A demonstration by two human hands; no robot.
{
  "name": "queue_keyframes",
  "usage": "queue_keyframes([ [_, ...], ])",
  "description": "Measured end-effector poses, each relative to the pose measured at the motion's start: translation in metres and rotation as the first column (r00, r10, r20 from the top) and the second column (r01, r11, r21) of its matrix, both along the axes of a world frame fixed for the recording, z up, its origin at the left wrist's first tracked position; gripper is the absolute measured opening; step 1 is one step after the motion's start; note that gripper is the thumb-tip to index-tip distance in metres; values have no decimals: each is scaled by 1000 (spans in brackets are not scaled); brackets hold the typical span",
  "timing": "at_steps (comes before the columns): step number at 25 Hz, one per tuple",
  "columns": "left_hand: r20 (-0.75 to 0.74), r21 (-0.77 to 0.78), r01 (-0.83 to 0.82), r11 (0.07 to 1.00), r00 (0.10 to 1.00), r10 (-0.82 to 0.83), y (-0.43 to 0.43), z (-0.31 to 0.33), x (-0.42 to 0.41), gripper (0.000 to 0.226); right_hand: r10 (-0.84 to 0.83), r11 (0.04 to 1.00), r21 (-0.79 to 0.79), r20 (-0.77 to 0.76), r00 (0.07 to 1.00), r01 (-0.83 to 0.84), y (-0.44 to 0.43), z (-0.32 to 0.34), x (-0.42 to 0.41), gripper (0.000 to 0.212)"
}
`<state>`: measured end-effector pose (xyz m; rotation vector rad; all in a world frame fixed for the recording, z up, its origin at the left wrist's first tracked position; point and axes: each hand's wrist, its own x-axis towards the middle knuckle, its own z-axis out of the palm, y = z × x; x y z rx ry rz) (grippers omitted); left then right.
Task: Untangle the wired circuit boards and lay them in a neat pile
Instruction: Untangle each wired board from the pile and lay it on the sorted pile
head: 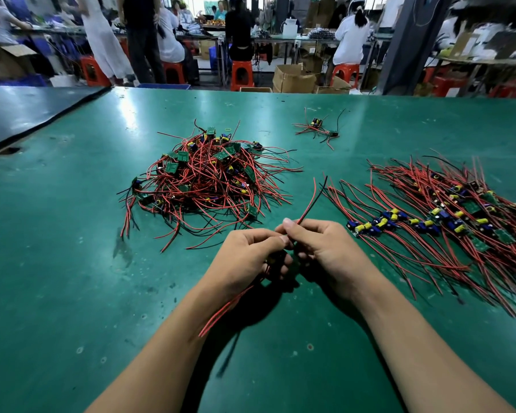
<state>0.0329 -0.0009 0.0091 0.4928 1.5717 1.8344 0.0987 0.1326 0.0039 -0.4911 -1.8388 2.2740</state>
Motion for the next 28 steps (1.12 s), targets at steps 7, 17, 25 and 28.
queue_keyframes([
  [7, -56, -63, 94, 994, 994, -97, -2, 2, 2, 14, -388, 889, -275, -28, 921, 366, 31, 7, -5, 23],
  [17, -37, -62, 98, 993, 994, -101, -3, 0, 1, 14, -189, 590, -807, -103, 976, 29, 39, 18, 6, 24],
  [25, 134, 23, -40, 999, 990, 37, 3, 1, 1, 32, -178, 802, -574, 35, 983, 165, 34, 10, -1, 56],
  [28, 232, 54, -75, 996, 971, 61, 5, 3, -2, 50, -186, 784, -593, 59, 981, 184, 35, 8, 1, 66],
])
